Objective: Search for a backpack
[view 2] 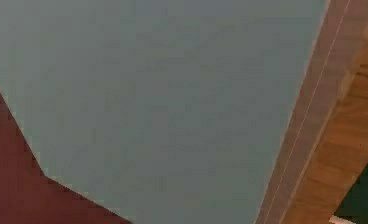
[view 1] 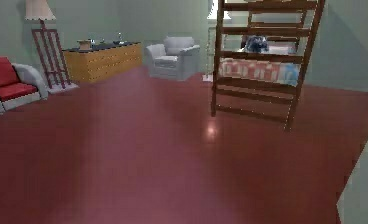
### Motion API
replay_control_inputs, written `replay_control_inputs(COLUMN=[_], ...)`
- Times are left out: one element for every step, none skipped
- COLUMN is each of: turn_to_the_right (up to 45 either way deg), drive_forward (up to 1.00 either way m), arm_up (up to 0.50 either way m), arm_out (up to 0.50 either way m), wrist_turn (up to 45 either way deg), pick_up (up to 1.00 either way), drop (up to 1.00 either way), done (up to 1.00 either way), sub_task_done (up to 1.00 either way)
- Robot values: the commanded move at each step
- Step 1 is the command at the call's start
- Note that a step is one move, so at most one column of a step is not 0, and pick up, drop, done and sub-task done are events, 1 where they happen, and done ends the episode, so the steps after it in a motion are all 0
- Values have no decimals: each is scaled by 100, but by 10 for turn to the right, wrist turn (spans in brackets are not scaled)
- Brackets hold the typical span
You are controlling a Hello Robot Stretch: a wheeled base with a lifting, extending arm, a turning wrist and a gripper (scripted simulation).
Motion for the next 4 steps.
replay_control_inputs(turn_to_the_right=[0, 0, 30, 0], drive_forward=[100, 100, 0, 80], arm_up=[0, 0, 0, 0], arm_out=[0, 0, 0, 0], wrist_turn=[0, 0, 0, 0], pick_up=[0, 0, 0, 0], drop=[0, 0, 0, 0], done=[0, 0, 0, 0], sub_task_done=[0, 0, 0, 0])
